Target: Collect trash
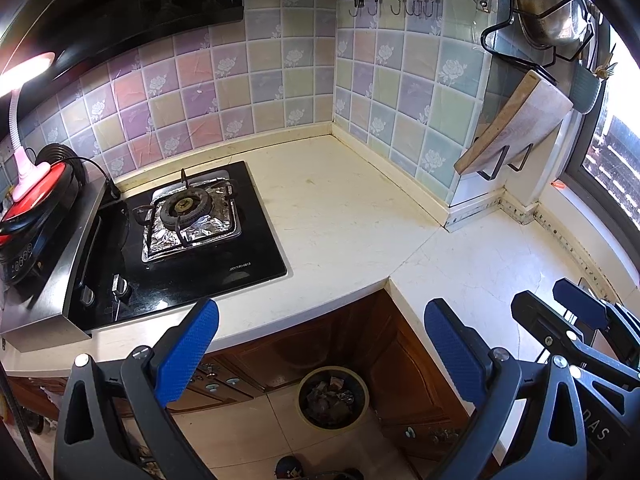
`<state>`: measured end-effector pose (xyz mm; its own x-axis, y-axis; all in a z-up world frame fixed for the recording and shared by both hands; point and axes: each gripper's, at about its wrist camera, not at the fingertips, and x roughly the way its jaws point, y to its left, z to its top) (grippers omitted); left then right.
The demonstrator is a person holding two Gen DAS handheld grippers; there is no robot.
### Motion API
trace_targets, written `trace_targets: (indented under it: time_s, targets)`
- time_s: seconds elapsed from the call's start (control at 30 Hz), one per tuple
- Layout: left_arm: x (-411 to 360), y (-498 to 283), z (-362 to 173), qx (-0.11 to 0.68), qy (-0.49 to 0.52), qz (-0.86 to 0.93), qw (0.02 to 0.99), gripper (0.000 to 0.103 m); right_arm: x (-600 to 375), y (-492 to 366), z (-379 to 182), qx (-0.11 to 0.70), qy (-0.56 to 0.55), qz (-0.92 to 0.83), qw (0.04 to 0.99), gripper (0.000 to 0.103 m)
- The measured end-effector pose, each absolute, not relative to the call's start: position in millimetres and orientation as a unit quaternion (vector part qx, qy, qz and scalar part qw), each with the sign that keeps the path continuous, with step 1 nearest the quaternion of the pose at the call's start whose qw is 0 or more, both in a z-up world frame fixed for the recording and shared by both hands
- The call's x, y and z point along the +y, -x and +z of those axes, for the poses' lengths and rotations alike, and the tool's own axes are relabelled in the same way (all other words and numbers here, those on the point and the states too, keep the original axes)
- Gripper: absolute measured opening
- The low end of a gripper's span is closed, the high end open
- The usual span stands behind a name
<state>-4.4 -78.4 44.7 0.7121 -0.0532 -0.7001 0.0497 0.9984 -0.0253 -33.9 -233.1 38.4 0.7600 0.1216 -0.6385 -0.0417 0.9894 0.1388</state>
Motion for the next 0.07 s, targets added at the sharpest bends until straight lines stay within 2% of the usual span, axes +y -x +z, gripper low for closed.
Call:
trace_targets:
  time_s: [0.07]
  targets:
    - [-78.7, 4.8, 44.3, 0.379, 0.002, -0.028, 0.925, 0.101, -232.2, 33.8, 38.7, 0.343, -0.059, 0.043, 0.936, 0.061]
